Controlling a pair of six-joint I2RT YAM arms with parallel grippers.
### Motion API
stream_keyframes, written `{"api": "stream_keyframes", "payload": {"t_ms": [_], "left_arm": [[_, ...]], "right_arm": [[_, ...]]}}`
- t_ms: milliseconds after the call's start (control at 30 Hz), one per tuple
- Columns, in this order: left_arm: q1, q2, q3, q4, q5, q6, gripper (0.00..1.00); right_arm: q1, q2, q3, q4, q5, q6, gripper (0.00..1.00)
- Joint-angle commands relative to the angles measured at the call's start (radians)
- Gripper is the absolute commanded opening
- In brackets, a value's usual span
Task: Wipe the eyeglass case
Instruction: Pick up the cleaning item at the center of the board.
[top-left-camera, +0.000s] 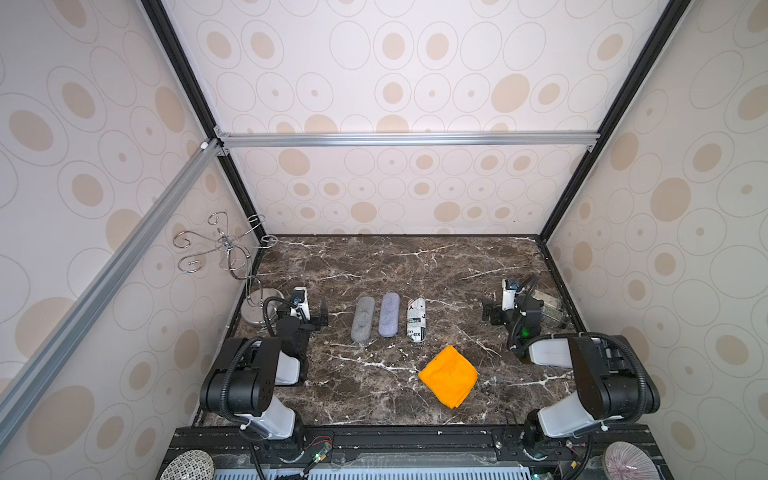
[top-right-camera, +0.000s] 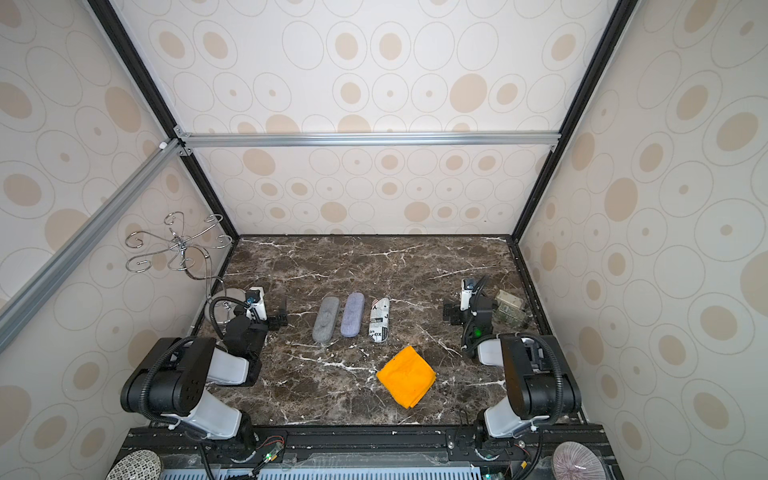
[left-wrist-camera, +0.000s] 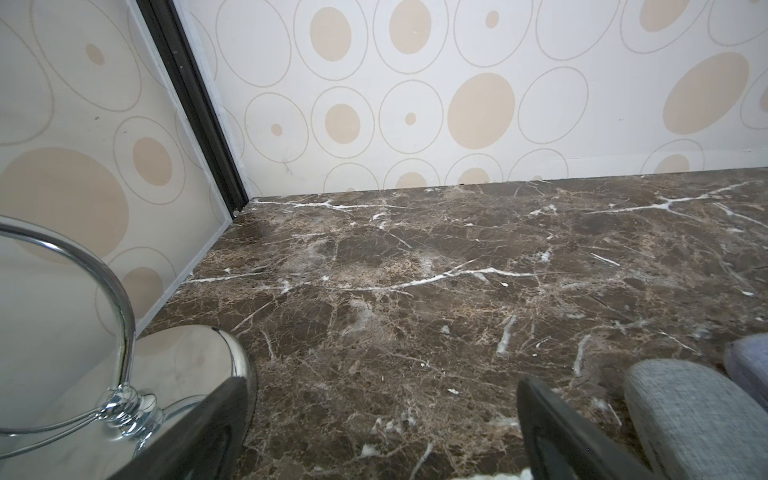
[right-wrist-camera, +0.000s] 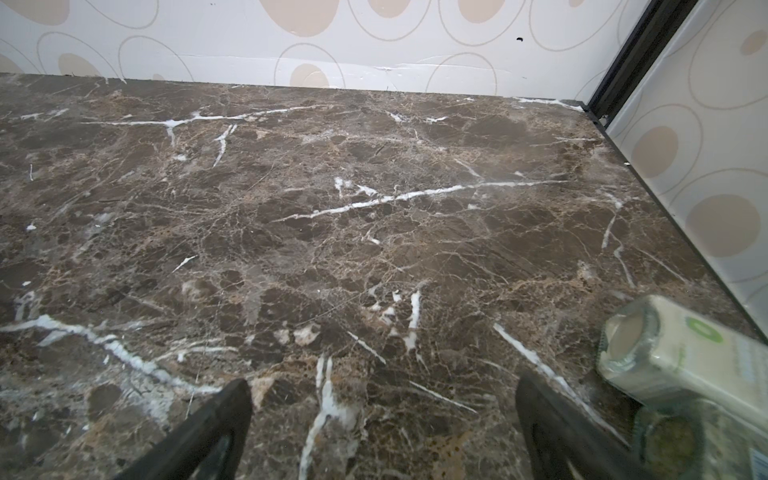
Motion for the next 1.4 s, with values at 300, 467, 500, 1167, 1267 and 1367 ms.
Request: {"api": "stream_keyframes", "payload": {"t_ms": [300,467,500,1167,1267,1367], "left_arm": [[-0.002,-0.003,0.019,0.001,-0.006,-0.003,1.0],[-0.002,-0.003,0.019,0.002,-0.006,-0.003,1.0],[-0.003,-0.003,0.019,0.002,-0.006,-0.003,1.0],[-0.004,-0.061,-0.056,0.098,-0.001,0.002,1.0],[-0.012,-0.089,-0.076,0.107,-0.017,0.009,1.0],[-0.017,-0.139,-0.073,0.059,-0.033,0.004,1.0]], "right_arm": [[-0.006,0.006,0.002,0.006,0.003,0.002,1.0],[-0.006,0.005,0.004,0.007,0.004,0.003,1.0],[-0.006,0.006,0.004,0.005,0.003,0.002,1.0],[-0.006,-0.065,-0.021,0.003,0.073,0.029,1.0],[-0.006,-0.129,-0.009,-0.066,0.117,0.042,1.0],[-0.006,-0.215,0.016,-0.188,0.147,0.058,1.0]]}}
